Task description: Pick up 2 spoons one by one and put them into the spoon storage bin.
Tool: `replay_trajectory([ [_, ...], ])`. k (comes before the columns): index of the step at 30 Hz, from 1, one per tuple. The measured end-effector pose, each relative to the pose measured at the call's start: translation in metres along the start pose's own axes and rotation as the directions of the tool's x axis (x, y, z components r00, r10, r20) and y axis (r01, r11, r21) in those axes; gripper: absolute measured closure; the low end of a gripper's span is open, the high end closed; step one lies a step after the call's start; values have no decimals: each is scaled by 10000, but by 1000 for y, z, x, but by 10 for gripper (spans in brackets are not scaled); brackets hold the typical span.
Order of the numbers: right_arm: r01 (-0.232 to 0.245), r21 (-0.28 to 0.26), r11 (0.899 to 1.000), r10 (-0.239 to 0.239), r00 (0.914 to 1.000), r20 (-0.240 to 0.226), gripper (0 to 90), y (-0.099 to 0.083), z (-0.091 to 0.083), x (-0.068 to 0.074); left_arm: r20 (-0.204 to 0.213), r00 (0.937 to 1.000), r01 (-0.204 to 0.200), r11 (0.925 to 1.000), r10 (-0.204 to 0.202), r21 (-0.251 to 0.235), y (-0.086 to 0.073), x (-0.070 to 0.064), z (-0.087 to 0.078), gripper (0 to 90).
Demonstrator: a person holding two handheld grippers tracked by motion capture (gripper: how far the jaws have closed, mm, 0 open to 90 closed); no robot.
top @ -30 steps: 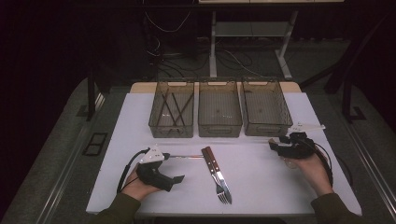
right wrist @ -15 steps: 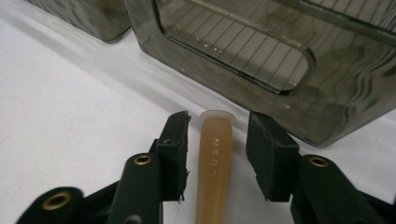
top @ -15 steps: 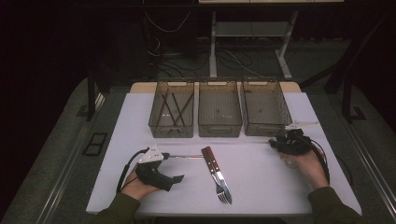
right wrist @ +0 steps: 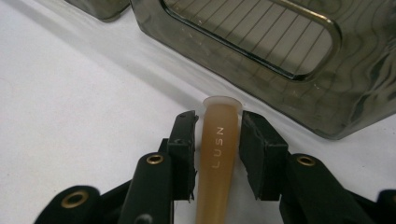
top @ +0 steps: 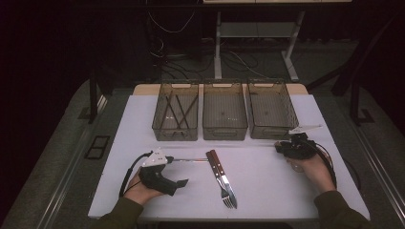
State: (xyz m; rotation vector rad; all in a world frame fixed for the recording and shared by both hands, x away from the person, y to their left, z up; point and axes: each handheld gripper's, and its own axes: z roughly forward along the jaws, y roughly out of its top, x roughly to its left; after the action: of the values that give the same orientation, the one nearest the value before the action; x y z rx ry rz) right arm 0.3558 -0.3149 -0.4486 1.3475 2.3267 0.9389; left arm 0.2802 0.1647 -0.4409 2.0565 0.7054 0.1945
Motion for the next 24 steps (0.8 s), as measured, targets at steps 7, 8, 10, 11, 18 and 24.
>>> replay_trajectory([
  [7, 189, 28, 9998, -189, 9997, 138, 712, -1, 0, 0, 13, 10000, -5, 10000, 5, 8, 0, 0, 0, 0],
  [8, 188, 43, 9998, -189, 9997, 151, 715, -1, 0, 1, 14, 10000, -3, 10000, 3, 9, 0, 0, 0, 0],
  [10, 207, 42, 9998, -207, 9997, 158, 723, -1, 0, 1, 24, 10000, -9, 10000, 9, 2, 0, 0, 0, 0],
  [11, 225, 49, 9997, -226, 9996, 161, 728, -1, -1, 1, 22, 10000, 0, 10000, 0, -9, 0, 0, 0, 0],
  [18, 171, 21, 9999, -171, 9997, 158, 738, -1, -1, 0, 45, 10000, -12, 10000, 12, -21, 0, 0, 0, 0],
  [24, 28, -17, 10000, -28, 10000, -10, 740, -1, -2, -2, 59, 10000, 7, 10000, -7, -41, 0, 0, 0, 0],
])
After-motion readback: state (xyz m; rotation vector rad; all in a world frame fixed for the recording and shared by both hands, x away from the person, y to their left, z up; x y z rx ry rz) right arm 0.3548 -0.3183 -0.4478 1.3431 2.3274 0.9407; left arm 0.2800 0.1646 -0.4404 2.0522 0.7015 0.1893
